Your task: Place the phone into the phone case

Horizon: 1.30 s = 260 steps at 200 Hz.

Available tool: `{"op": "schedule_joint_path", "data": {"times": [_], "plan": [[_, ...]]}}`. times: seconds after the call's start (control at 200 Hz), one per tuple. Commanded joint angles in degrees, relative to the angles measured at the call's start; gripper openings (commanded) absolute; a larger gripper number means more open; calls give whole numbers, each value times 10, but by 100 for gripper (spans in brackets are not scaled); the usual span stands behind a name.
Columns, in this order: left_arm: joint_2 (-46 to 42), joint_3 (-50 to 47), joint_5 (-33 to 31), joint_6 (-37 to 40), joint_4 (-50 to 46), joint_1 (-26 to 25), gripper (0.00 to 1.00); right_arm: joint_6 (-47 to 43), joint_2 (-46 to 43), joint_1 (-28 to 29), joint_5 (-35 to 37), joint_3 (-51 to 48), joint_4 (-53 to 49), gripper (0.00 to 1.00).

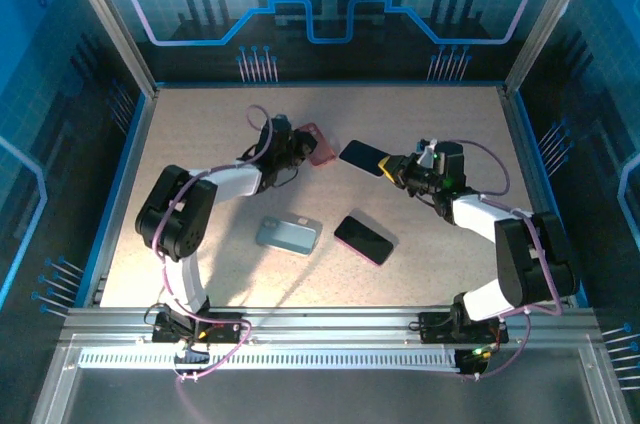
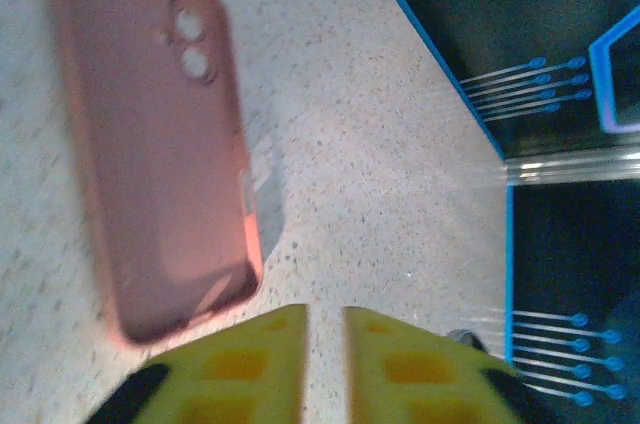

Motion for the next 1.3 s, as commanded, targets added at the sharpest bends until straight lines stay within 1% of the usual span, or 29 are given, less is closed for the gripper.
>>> {"op": "schedule_joint_path", "data": {"times": [0.0,0.1,0.275,0.505,0.74,0.886,1.006,1.221,1.296], "plan": [[44,78,20,101,-136,4,9,-1,20,-17,-30,30,41,0],[89,139,28,122,-188,11,0,-2,36,-28,-39,36,47,0],[150,202,38,138,-246,14,0,2,57,-46,-62,42,58,0],[178,217,44,138,-289,8,0,10,44,-74,-81,25,69,0],[172,210,53,127,-324,-26,0,-9,-8,-95,-92,6,30,0],[151,181,56,84,-327,-57,0,-25,-47,-100,-94,-1,-4,0],[129,145,58,25,-320,-84,0,-46,-77,-101,-98,-4,-41,0],[109,81,59,-94,-244,-132,0,-82,-139,-106,-104,-16,-104,0],[107,67,48,-132,-194,-148,0,-106,-161,-108,-105,-15,-158,0]]}}
